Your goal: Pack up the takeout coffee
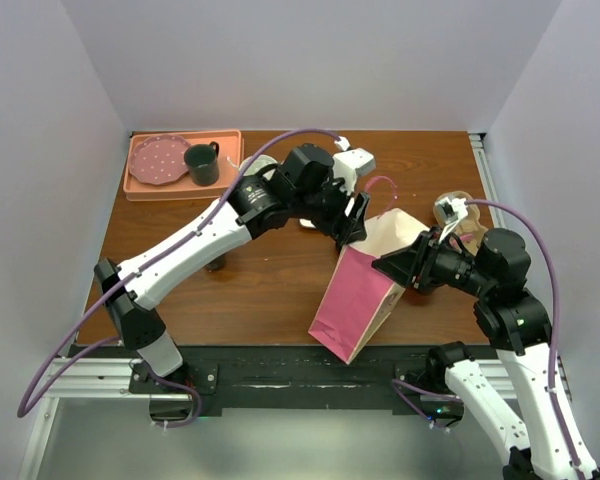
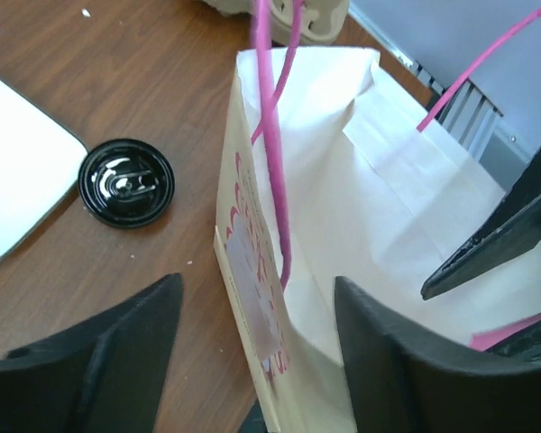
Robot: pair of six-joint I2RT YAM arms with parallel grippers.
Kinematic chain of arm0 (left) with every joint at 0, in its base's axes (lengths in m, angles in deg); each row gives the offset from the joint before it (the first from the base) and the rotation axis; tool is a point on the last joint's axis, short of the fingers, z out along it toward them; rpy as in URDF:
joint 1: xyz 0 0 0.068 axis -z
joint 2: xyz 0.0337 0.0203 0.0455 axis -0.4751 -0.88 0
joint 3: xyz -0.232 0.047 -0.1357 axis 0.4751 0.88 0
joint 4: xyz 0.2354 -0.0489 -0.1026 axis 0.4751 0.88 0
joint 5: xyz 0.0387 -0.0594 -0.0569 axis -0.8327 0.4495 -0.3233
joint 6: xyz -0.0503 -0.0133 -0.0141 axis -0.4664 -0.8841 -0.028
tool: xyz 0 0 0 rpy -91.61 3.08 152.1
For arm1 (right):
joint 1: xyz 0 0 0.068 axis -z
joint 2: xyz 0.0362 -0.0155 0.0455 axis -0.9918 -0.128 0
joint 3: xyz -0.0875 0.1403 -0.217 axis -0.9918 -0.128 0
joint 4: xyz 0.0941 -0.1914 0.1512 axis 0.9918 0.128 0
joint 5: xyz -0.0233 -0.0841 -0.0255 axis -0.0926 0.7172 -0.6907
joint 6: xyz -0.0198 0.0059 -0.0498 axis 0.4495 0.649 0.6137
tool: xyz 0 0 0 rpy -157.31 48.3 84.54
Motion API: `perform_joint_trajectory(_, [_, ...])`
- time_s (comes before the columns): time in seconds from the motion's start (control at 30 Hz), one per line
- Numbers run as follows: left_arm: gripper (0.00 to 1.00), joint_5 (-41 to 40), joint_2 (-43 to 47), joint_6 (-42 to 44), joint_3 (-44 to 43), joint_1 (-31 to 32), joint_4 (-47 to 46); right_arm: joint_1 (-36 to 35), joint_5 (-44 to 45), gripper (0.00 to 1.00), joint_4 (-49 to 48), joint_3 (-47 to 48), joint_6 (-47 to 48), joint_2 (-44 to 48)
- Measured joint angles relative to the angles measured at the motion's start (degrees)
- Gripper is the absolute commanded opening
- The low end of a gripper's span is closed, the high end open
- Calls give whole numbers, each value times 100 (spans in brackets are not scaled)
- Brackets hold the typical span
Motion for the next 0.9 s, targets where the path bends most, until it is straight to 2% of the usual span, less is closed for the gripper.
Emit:
perform_joint_trajectory(0.03, [53, -4, -28, 26, -9, 24, 55, 0, 24, 45, 4, 11, -2, -9])
perform_joint_trajectory(0.07, [37, -7, -57, 74, -15, 46, 105, 0, 33, 45, 11, 37, 0, -33])
perform_joint_trajectory(0.13, [25, -15, -87, 146, -20, 83, 186, -2, 72, 49, 42, 133, -2, -114])
perform_joint_trajectory(0.17, [16, -26, -90, 186, -22, 103, 229, 0, 94, 50, 50, 199, -11, -162])
perform_joint_trajectory(0.27, [4, -79, -87, 302, -52, 133, 308, 0, 247, 54, 85, 555, -90, -378])
perform_joint_trajectory(0.37, [0, -295, -63, 487, -101, 138, 372, -2, 420, 57, 79, 1239, -278, -728])
perform_joint_trajectory(0.53, [0, -710, 339, 951, 76, 136, 367, -2, 787, 59, -256, 2382, -706, -1224])
perform_joint_trajectory(0.63, [0, -914, 1040, 1327, 713, 133, 101, 0, 1143, 59, -422, 2811, -929, -1342])
perform_joint_trajectory(0.77, [0, -1161, 2175, 1886, 2015, 131, -557, -2, 1690, 59, -560, 2949, -1099, -1300])
perform_joint_trajectory(0.9, [0, -1137, 2505, 2321, 2601, 57, -935, 0, 2076, 59, -476, 2887, -1054, -1294])
